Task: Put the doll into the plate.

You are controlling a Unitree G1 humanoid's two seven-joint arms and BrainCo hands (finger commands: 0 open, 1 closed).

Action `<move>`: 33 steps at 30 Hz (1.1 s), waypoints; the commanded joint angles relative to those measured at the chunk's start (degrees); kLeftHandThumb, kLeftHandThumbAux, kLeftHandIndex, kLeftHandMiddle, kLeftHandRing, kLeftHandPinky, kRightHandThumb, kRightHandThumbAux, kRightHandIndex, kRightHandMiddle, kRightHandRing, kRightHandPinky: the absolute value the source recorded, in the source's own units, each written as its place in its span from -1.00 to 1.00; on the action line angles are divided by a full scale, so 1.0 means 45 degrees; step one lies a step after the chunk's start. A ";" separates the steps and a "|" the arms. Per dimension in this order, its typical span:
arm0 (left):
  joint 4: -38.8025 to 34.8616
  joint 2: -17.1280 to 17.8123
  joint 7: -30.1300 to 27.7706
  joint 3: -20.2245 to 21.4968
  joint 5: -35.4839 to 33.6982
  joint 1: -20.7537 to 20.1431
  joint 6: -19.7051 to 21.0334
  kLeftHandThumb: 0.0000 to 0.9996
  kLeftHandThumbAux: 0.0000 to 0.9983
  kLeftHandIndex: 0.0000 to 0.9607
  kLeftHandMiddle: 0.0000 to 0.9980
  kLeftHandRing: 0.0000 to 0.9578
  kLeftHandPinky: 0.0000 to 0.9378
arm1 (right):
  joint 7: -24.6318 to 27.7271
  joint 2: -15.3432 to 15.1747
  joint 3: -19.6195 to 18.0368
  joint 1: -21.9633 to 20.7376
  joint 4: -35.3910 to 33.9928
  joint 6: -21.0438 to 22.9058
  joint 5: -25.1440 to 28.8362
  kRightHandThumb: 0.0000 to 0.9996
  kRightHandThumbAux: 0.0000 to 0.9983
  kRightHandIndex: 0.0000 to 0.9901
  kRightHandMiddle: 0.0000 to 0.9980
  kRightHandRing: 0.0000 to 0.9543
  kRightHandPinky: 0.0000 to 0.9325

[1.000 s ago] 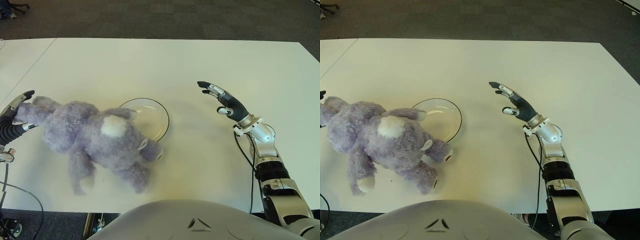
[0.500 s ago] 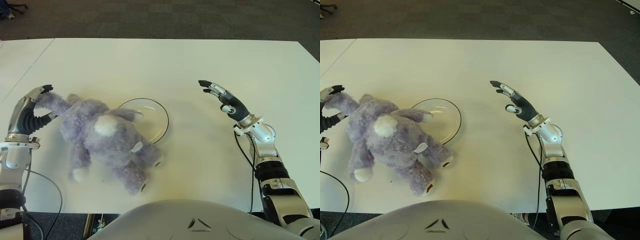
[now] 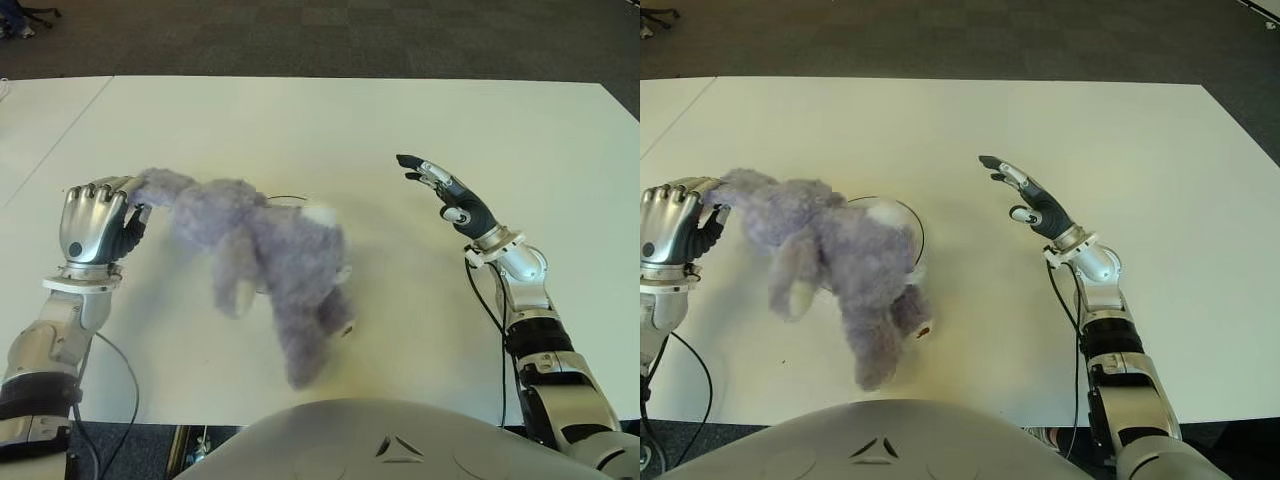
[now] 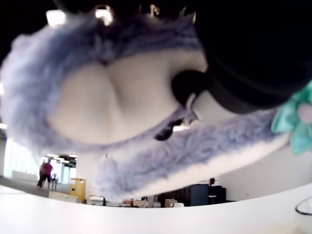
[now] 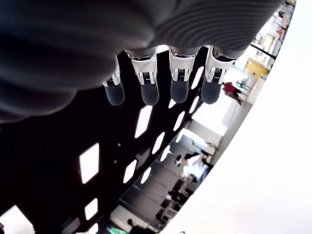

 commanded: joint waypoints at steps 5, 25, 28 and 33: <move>-0.0029 0.0727 0.0160 -0.0522 -0.0117 -0.0030 0.0102 0.46 0.40 -0.08 0.67 0.76 0.80 | 0.0008 0.0096 -0.0017 0.0021 0.0137 -0.0014 -0.0020 -1.00 -0.60 -1.00 -1.00 -1.00 -1.00; 0.0031 0.0823 0.0047 -0.0543 -0.0991 0.0110 0.0355 0.46 0.39 -0.08 0.65 0.74 0.80 | -0.0236 0.0132 0.0030 0.0083 0.0101 0.0202 -0.0217 -1.00 -0.62 -1.00 -1.00 -1.00 -1.00; 0.0044 0.0822 0.0096 -0.0576 -0.1059 0.0102 0.0374 0.46 0.40 -0.08 0.66 0.75 0.80 | -0.0255 0.0132 0.0036 0.0075 0.0101 0.0214 -0.0243 -1.00 -0.62 -1.00 -1.00 -1.00 -1.00; 0.0144 0.0755 0.0097 -0.0624 -0.1228 0.0022 0.0372 0.47 0.40 -0.08 0.67 0.76 0.81 | -0.0336 0.0155 0.0027 0.0078 0.0140 0.0290 -0.0334 -1.00 -0.63 -1.00 -1.00 -1.00 -1.00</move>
